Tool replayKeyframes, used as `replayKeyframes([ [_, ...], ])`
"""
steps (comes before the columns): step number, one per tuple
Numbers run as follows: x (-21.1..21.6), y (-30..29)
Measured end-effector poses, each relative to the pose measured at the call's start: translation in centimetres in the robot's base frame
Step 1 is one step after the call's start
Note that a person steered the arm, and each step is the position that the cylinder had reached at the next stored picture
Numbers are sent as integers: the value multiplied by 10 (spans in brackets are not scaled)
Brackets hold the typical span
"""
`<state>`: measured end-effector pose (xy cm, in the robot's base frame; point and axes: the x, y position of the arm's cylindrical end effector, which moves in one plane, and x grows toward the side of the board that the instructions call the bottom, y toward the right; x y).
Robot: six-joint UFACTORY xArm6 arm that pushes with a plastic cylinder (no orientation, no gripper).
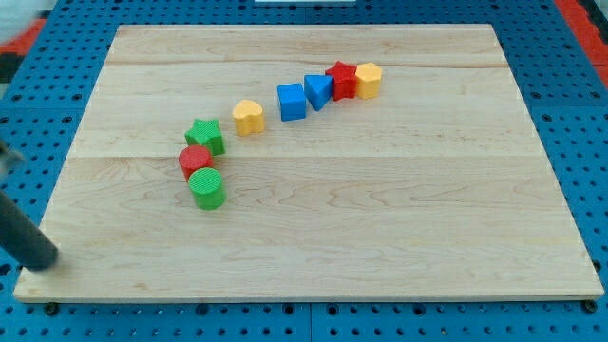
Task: Point your arm close to the yellow heart
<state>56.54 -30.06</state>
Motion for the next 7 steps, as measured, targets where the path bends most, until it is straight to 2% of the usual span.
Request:
replayKeyframes([
  [1,-9,-4],
  [3,-153,22],
  [4,-204,82],
  [5,-229,160],
  [6,-231,208],
  [7,-217,192],
])
